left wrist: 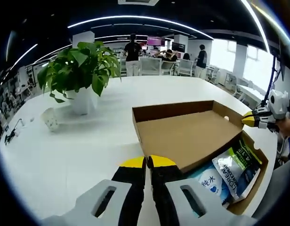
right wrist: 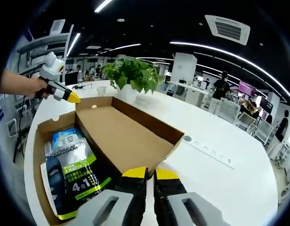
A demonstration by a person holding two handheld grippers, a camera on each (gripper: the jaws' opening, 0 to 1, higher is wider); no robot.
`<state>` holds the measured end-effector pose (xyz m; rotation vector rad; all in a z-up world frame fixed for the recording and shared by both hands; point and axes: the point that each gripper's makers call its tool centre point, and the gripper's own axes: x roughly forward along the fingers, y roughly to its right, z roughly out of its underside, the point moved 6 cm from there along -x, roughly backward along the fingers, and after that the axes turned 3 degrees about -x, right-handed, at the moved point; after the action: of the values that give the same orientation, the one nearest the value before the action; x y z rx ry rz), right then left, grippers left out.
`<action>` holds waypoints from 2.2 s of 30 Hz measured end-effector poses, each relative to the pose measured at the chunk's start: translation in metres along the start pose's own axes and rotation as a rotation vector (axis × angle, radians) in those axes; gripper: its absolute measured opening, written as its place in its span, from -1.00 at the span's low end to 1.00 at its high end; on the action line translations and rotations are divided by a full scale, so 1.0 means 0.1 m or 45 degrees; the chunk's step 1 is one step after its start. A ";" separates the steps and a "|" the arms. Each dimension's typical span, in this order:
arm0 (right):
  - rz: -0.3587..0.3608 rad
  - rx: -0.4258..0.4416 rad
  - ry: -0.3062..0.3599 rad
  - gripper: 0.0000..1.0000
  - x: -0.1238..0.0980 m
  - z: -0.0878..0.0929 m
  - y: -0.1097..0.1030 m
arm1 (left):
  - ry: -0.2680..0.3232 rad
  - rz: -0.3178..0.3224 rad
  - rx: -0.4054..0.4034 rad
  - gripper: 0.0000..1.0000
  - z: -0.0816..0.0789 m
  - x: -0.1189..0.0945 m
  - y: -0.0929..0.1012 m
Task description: Operate the shoe box by opening the lid, removing the specified soft item, and placing it in the target area until the item is outside and the box remains undamaged.
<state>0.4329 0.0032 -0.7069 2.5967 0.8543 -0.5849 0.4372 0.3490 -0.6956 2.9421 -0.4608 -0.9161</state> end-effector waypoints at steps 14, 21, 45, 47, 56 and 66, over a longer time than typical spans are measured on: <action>0.001 0.043 -0.015 -1.00 0.06 0.01 0.03 | -0.018 -0.008 -0.048 -0.98 0.01 0.07 -0.02; 0.000 0.058 -0.024 -1.00 0.08 0.02 0.04 | -0.025 -0.003 -0.080 -0.98 0.02 0.11 -0.03; -0.053 0.132 -0.007 -0.55 -0.15 -0.02 -0.08 | -0.024 -0.032 0.001 -0.72 0.03 -0.18 0.08; -0.064 0.130 -0.002 -0.50 -0.19 -0.03 -0.11 | -0.019 -0.030 0.010 -0.69 0.03 -0.24 0.12; -0.134 0.124 0.006 -0.17 -0.36 -0.05 -0.24 | -0.024 0.023 0.051 -0.62 0.04 -0.39 0.30; -0.181 0.104 0.021 0.02 -0.55 -0.07 -0.37 | -0.093 0.131 0.044 -0.53 0.13 -0.41 0.62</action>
<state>0.3714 0.0083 -0.6818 2.6319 1.0475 -0.6504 0.3811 0.3026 -0.6767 2.8912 -0.6315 -1.0160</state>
